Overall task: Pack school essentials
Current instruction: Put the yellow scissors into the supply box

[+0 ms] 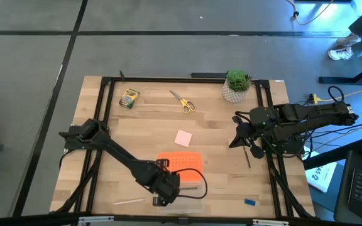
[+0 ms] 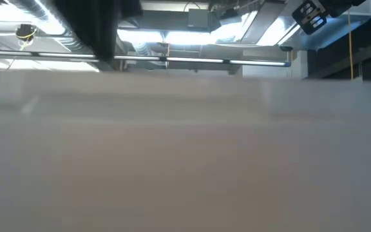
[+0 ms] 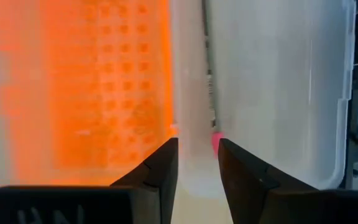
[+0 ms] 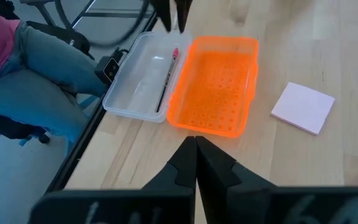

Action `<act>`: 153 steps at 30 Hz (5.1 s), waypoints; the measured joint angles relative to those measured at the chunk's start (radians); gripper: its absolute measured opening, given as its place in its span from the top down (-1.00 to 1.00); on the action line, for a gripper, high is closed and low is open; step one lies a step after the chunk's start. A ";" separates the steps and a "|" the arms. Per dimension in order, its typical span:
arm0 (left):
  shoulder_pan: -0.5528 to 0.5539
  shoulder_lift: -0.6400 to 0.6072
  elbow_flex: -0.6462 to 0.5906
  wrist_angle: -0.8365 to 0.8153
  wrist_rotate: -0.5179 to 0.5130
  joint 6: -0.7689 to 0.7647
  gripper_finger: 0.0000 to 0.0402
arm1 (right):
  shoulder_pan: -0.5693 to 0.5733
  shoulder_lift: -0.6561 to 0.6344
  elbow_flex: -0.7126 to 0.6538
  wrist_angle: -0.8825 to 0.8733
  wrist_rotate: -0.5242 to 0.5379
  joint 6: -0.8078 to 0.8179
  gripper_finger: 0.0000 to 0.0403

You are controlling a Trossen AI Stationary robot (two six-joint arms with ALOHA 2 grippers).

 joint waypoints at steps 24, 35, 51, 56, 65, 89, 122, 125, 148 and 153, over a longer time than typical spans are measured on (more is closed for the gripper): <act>0.192 -0.509 0.019 -0.432 -0.306 -0.188 0.48 | 0.040 0.073 0.135 -0.022 0.498 -0.009 0.95; 0.244 -0.561 -0.029 -0.474 -0.310 -0.183 0.48 | -0.111 0.463 0.632 -0.360 0.437 0.079 0.95; 0.470 -0.691 -0.244 -0.400 -0.280 -0.008 0.48 | -0.438 0.836 0.796 -0.486 0.198 0.161 0.95; 0.538 -0.722 -0.289 -0.367 -0.279 0.044 0.48 | -0.504 0.928 0.796 -0.448 0.201 0.134 0.95; 0.587 -0.724 -0.307 -0.350 -0.278 0.109 0.48 | -0.534 1.035 0.795 -0.440 0.199 -0.267 0.95; 0.597 -0.724 -0.307 -0.351 -0.252 0.107 0.48 | -0.534 1.083 0.785 -0.317 0.261 -0.371 0.31; 0.597 -0.723 -0.307 -0.352 -0.252 0.106 0.48 | -0.551 1.093 0.485 0.164 0.269 -0.484 0.16; 0.597 -0.723 -0.307 -0.352 -0.252 0.102 0.48 | -0.554 1.117 0.485 0.151 0.273 -0.480 0.16; 0.597 -0.723 -0.307 -0.352 -0.251 0.100 0.48 | -0.553 1.187 0.490 0.139 0.284 -0.481 0.16; 0.597 -0.723 -0.307 -0.352 -0.250 0.100 0.48 | -0.553 1.189 0.489 0.135 0.285 -0.480 0.18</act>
